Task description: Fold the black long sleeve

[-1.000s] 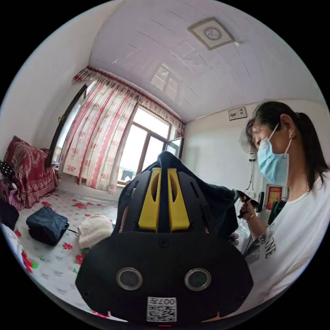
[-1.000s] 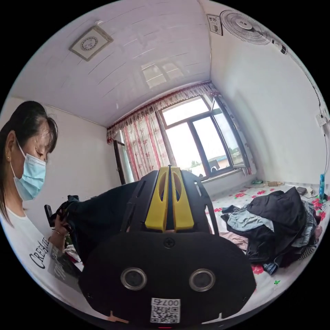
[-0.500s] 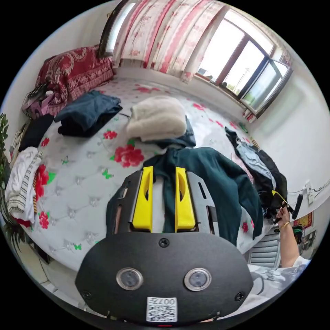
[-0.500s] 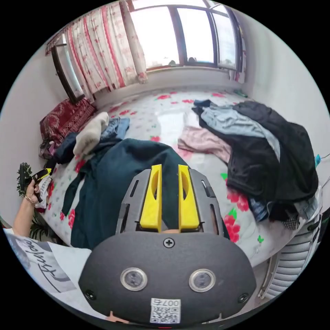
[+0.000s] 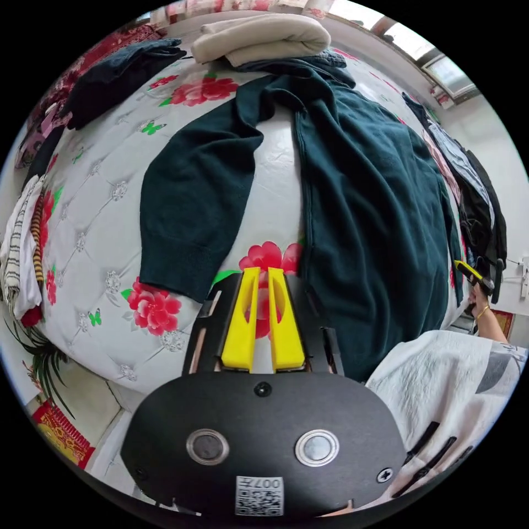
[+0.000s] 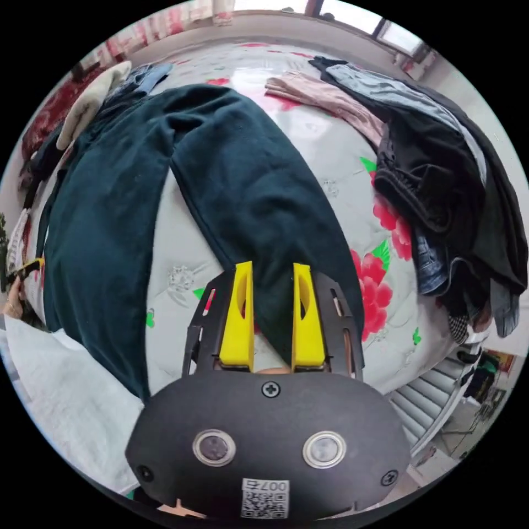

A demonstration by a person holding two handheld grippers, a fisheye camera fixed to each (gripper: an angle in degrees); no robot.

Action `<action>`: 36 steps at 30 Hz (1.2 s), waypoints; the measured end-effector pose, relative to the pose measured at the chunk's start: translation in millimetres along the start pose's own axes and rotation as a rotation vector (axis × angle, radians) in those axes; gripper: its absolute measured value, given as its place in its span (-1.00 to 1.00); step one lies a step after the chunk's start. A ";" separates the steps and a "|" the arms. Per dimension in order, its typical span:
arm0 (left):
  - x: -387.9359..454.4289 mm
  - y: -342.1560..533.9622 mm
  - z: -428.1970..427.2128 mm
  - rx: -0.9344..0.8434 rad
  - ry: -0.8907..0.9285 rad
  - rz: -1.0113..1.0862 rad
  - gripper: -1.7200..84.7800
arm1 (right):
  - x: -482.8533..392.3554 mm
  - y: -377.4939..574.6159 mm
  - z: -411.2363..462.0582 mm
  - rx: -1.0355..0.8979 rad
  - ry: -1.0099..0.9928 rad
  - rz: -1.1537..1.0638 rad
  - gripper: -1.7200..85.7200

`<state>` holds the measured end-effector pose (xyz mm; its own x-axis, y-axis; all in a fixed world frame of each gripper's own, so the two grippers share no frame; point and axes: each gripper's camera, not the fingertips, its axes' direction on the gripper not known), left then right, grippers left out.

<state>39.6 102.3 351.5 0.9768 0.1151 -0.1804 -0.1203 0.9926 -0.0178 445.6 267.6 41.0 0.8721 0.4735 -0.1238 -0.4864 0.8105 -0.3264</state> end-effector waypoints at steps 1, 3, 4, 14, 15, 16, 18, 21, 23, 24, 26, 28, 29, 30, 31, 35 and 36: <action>-7.2 -5.3 -2.4 -0.006 -0.002 -0.029 -0.96 | 19.0 -7.1 0.1 -0.021 0.032 0.053 -0.71; -22.0 -9.0 -8.2 -0.002 -0.035 -0.109 -0.97 | 62.7 -14.4 -0.8 -0.104 0.106 0.248 -0.71; -30.3 -8.8 -12.9 0.005 -0.014 -0.128 -0.98 | 88.4 -12.9 -8.7 -0.114 0.097 0.351 -0.71; -1.9 53.6 -26.5 -0.003 0.350 0.086 -0.78 | 9.0 80.3 -65.5 0.026 -0.642 0.058 -0.75; 11.0 58.2 -22.9 -0.031 0.350 0.132 -0.75 | 0.0 87.3 -61.5 0.005 -0.654 0.045 -0.75; 24.8 61.1 -18.7 -0.059 0.331 0.179 -0.72 | -17.0 101.1 -54.0 -0.031 -0.660 0.022 -0.76; 44.8 61.8 -8.2 -0.126 0.285 0.243 -0.71 | -40.4 118.3 -45.3 -0.078 -0.640 -0.028 -0.76; 63.2 56.3 -4.1 -0.126 0.050 0.242 -0.86 | -70.5 133.1 -41.5 -0.093 -0.554 -0.087 -0.79; 69.3 49.5 -4.0 -0.142 0.031 0.302 -0.94 | -80.7 131.6 -45.4 -0.103 -0.440 -0.036 -0.84; 68.4 43.1 -4.6 -0.161 0.045 0.313 -0.96 | -83.2 130.3 -46.5 -0.113 -0.424 -0.038 -0.86; 62.3 37.0 -8.4 -0.158 0.092 0.307 -0.97 | -93.2 125.9 -53.6 -0.135 -0.389 -0.145 -0.92; 46.6 34.3 -26.3 -0.115 0.174 0.259 -0.98 | -87.0 122.7 -71.3 -0.108 -0.426 -0.190 -0.94; 42.2 35.6 -35.1 -0.093 0.198 0.244 -0.98 | -74.9 125.4 -97.1 -0.011 -0.437 -0.190 -0.95; 34.9 41.9 -58.2 -0.032 0.246 0.226 -0.98 | -67.8 128.8 -112.3 0.049 -0.447 -0.187 -0.95; 31.5 53.2 -82.9 0.037 0.271 0.244 -0.98 | -54.0 138.3 -139.9 0.150 -0.480 -0.182 -0.96; 17.6 92.6 -101.7 0.059 0.166 0.270 -0.98 | -46.1 180.9 -155.5 0.170 -0.473 -0.193 -0.96; 7.4 104.2 -83.9 0.027 0.166 0.244 -0.98 | -51.3 186.6 -144.8 0.132 -0.466 -0.202 -0.96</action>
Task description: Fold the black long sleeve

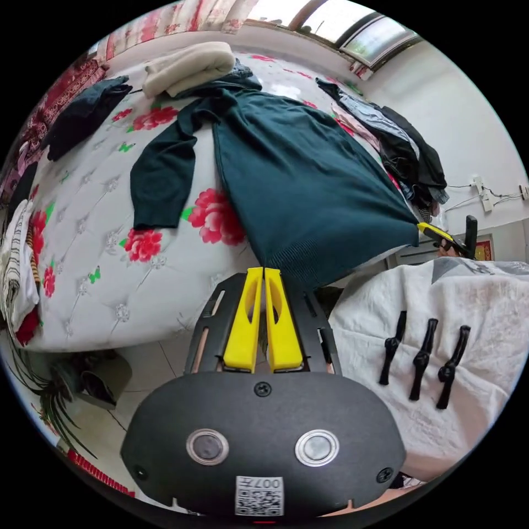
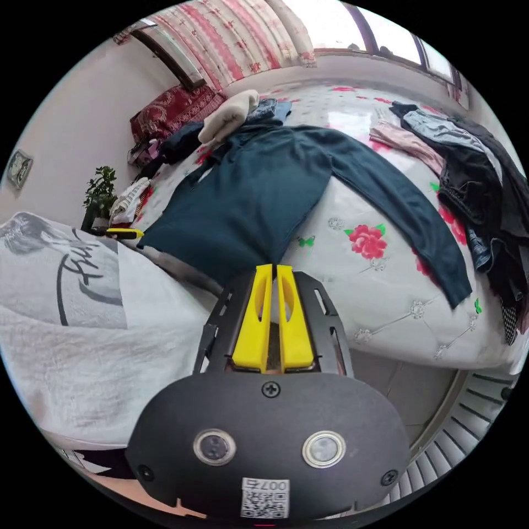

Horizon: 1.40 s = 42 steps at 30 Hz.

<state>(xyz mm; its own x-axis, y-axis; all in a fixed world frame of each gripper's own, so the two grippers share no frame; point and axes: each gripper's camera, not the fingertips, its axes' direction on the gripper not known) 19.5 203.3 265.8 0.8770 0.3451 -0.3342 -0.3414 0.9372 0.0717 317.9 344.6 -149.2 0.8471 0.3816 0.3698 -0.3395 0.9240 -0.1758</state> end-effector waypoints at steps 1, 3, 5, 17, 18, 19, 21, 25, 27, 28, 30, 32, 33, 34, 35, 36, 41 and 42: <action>-13.3 14.4 26.2 -0.053 0.023 -0.061 -0.98 | -0.6 13.3 29.0 -0.083 0.002 0.016 -0.96; -31.2 35.5 66.1 -0.132 0.084 -0.201 -0.98 | 2.2 29.7 71.1 -0.203 -0.014 0.081 -0.96; -36.0 53.1 89.4 -0.161 0.135 -0.282 -0.98 | 2.7 43.1 99.0 -0.268 0.003 0.163 -0.95; -34.6 63.8 46.4 -0.038 0.044 -0.336 -0.98 | 105.0 -0.9 5.8 0.063 0.216 0.469 -0.89; -34.8 59.8 41.2 -0.019 0.048 -0.347 -0.98 | 112.3 -4.6 3.2 0.074 0.224 0.484 -0.89; -33.8 55.8 36.8 0.003 0.048 -0.356 -0.98 | 126.0 -12.4 -1.0 0.096 0.245 0.506 -0.89; -31.6 49.4 33.9 0.019 0.048 -0.371 -0.98 | 145.6 -26.1 -3.0 0.109 0.275 0.527 -0.90; -28.2 34.3 33.9 0.040 0.058 -0.428 -0.94 | 182.5 -63.3 4.0 0.080 0.358 0.533 -0.91; -27.8 26.3 33.8 0.056 0.079 -0.446 -0.88 | 195.4 -77.4 9.5 0.069 0.365 0.533 -0.92; -27.7 19.8 33.9 0.064 0.101 -0.451 -0.83 | 202.6 -85.6 13.8 0.063 0.366 0.532 -0.92; -27.8 9.1 32.1 0.075 0.108 -0.463 -0.80 | 211.1 -95.5 21.2 0.057 0.377 0.529 -0.93; -29.5 -2.7 29.1 0.086 0.099 -0.473 -0.77 | 221.2 -103.1 32.0 0.046 0.405 0.532 -0.94; -32.5 -10.9 27.5 0.089 0.090 -0.486 -0.75 | 224.2 -104.3 35.6 0.035 0.408 0.533 -0.94; -37.2 -18.6 26.6 0.090 0.085 -0.502 -0.74 | 230.8 -105.4 44.7 -0.003 0.411 0.525 -0.95; -40.0 -22.2 26.3 0.090 0.084 -0.511 -0.74 | 231.4 -103.4 49.6 -0.018 0.427 0.470 -0.95; -46.0 -28.5 26.5 0.089 0.085 -0.526 -0.73 | 229.6 -101.3 49.7 -0.016 0.447 0.428 -0.96; -77.3 -44.2 33.5 0.055 0.061 -0.613 -0.71 | 274.6 -77.6 41.0 -0.181 0.647 0.552 -0.96; -86.7 -45.6 34.6 0.056 0.054 -0.648 -0.71 | 281.4 -73.0 35.5 -0.173 0.624 0.597 -0.97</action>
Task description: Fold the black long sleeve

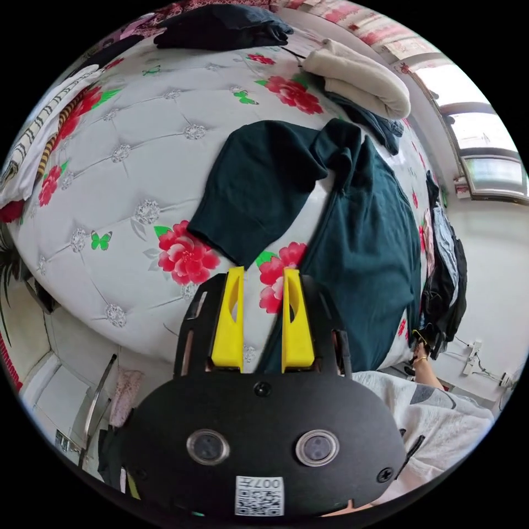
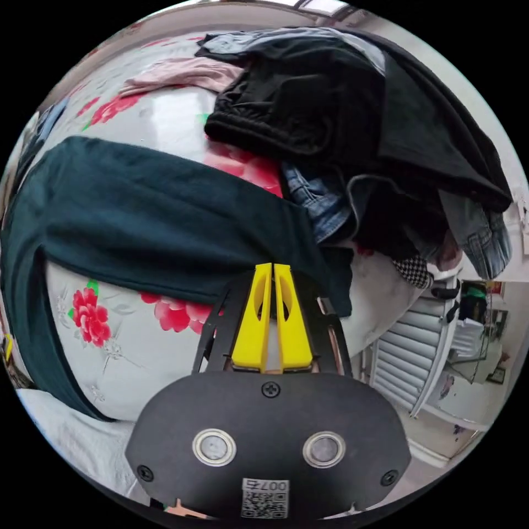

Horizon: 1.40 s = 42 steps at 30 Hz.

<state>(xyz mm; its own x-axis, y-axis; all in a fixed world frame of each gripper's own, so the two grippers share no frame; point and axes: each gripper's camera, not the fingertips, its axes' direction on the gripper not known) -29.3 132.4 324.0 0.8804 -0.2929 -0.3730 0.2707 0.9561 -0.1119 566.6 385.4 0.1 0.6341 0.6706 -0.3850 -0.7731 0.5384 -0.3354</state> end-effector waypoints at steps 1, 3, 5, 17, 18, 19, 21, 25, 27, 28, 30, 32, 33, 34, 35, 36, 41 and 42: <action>-7.1 -6.3 0.5 0.010 0.002 -0.038 -0.70 | 16.1 0.3 -1.3 -0.019 -0.050 0.077 -0.97; -17.4 -14.9 0.6 0.036 0.012 -0.093 -0.68 | 25.0 8.0 -18.0 0.066 -0.083 0.150 -0.97; -25.9 -23.0 1.2 0.065 0.033 -0.147 -0.68 | 18.1 24.5 -50.1 0.205 -0.085 0.196 -0.97; 27.1 -40.6 21.4 0.013 -0.322 0.049 -0.96 | -134.1 106.4 -110.5 0.272 -0.452 -0.074 -0.97; 19.3 -38.3 14.1 0.023 -0.281 0.054 -0.96 | -141.0 109.7 -114.9 0.273 -0.452 -0.100 -0.97; 7.9 -35.1 -2.8 0.069 -0.231 0.041 -0.97 | -151.3 116.5 -123.6 0.280 -0.446 -0.139 -0.97; -13.2 -28.6 -43.1 0.187 -0.130 0.021 -0.97 | -161.1 126.8 -136.1 0.291 -0.434 -0.195 -0.97; -64.1 -13.0 -157.1 0.456 -0.050 -0.027 -0.98 | -161.7 149.9 -149.4 0.300 -0.455 -0.212 -0.97; -81.3 -7.8 -199.4 0.543 -0.068 -0.057 -0.98 | -158.9 159.7 -148.4 0.300 -0.482 -0.189 -0.97; -88.9 -8.8 -216.7 0.552 -0.074 -0.061 -0.98 | -158.9 165.8 -145.9 0.293 -0.508 -0.182 -0.97; -93.8 -8.3 -230.6 0.580 -0.068 -0.061 -0.98 | -161.8 175.1 -140.2 0.279 -0.534 -0.175 -0.97; -91.0 -7.4 -233.7 0.601 -0.009 -0.053 -0.98 | -169.0 188.5 -134.3 0.265 -0.562 -0.177 -0.97; -81.8 -7.4 -231.0 0.603 0.046 -0.020 -0.98 | -171.3 192.3 -133.8 0.265 -0.568 -0.182 -0.97; -68.2 -7.7 -225.2 0.595 0.116 0.022 -0.98 | -175.7 199.6 -133.5 0.266 -0.574 -0.192 -0.97; -60.9 -8.0 -221.5 0.585 0.154 0.036 -0.97 | -179.5 206.6 -133.6 0.267 -0.578 -0.202 -0.97; -46.0 -7.9 -212.6 0.556 0.253 0.052 -0.97 | -181.1 209.9 -133.8 0.269 -0.582 -0.208 -0.97; 33.1 26.7 -200.3 0.555 0.511 0.221 -0.97 | -186.8 232.1 -138.4 0.292 -0.650 -0.236 -0.96; 42.2 41.5 -198.8 0.569 0.543 0.221 -0.97 | -187.8 233.6 -138.5 0.293 -0.665 -0.241 -0.96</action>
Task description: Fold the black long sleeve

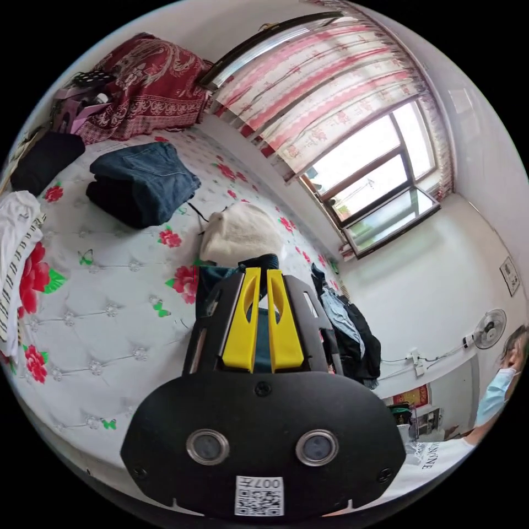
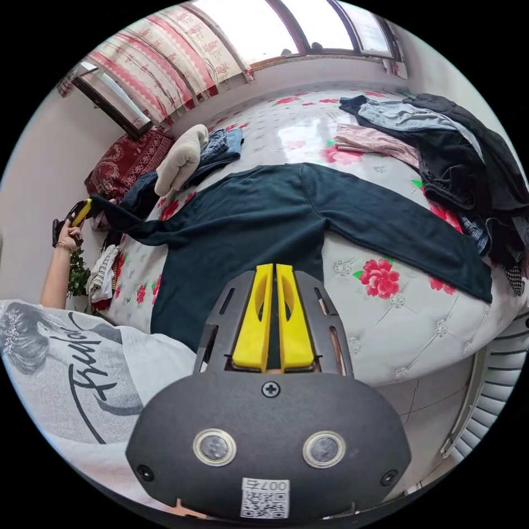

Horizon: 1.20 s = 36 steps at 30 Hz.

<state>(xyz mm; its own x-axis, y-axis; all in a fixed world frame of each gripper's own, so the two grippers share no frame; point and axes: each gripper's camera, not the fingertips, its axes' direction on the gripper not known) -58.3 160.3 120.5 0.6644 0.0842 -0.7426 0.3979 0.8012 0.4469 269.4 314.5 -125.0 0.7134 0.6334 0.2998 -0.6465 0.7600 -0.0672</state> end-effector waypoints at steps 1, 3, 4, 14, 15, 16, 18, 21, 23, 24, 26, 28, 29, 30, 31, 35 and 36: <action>5.6 13.8 -5.0 0.026 0.006 -0.012 -0.97 | -2.7 1.8 1.9 -0.004 -0.025 -0.006 -0.96; 3.0 36.1 -19.3 0.078 -0.072 -0.027 -0.96 | -7.1 4.2 6.6 -0.009 -0.046 -0.016 -0.96; -5.4 51.9 -30.9 0.104 -0.185 -0.046 -0.95 | -9.9 5.7 10.5 -0.013 -0.057 -0.026 -0.96; -34.4 162.1 -68.9 -0.090 -0.747 0.240 -0.79 | -8.6 5.4 45.7 -0.145 -0.122 -0.063 -0.96; -33.3 171.8 -59.1 -0.148 -0.781 0.305 -0.78 | -8.8 3.9 47.2 -0.151 -0.128 -0.065 -0.96; -34.0 180.1 -46.2 -0.210 -0.808 0.364 -0.78 | -10.3 0.6 50.0 -0.160 -0.137 -0.073 -0.96; -38.4 189.3 -22.8 -0.309 -0.828 0.436 -0.78 | -14.3 -5.0 54.0 -0.175 -0.146 -0.091 -0.96; -55.1 193.9 21.6 -0.483 -0.878 0.523 -0.78 | -22.6 -13.9 59.1 -0.195 -0.151 -0.121 -0.96; -72.3 189.2 46.9 -0.570 -0.945 0.528 -0.78 | -28.6 -19.0 60.7 -0.201 -0.131 -0.140 -0.96; -86.9 183.4 61.7 -0.629 -1.009 0.509 -0.80 | -29.8 -19.9 60.9 -0.203 -0.125 -0.144 -0.96; -108.0 176.2 83.0 -0.738 -1.069 0.495 -0.83 | -31.7 -23.0 60.9 -0.208 -0.114 -0.152 -0.96; -108.8 174.0 99.7 -0.811 -1.053 0.635 -0.91 | -30.0 -24.3 59.8 -0.205 -0.108 -0.144 -0.96; -107.9 174.9 105.2 -0.844 -1.068 0.679 -0.92 | -27.5 -24.6 59.1 -0.200 -0.107 -0.133 -0.96; -104.8 178.6 114.8 -0.907 -1.096 0.785 -0.95 | -25.9 -24.5 58.9 -0.196 -0.108 -0.127 -0.96; -103.8 181.4 122.5 -0.967 -1.123 0.869 -0.97 | -22.5 -24.2 59.1 -0.189 -0.111 -0.112 -0.97; -121.4 136.3 103.7 -0.976 -0.993 0.654 -0.98 | -10.7 -23.7 65.6 -0.192 -0.138 -0.069 -0.97; -131.9 114.3 83.6 -0.939 -0.828 0.514 -0.98 | -9.6 -23.8 66.4 -0.194 -0.142 -0.066 -0.97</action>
<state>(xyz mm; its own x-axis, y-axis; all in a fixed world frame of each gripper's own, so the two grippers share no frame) -47.6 191.3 311.3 0.9216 0.3819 0.0687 -0.3660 0.9144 -0.1731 260.0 280.6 -63.1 0.6986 0.5647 0.4395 -0.5255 0.8217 -0.2205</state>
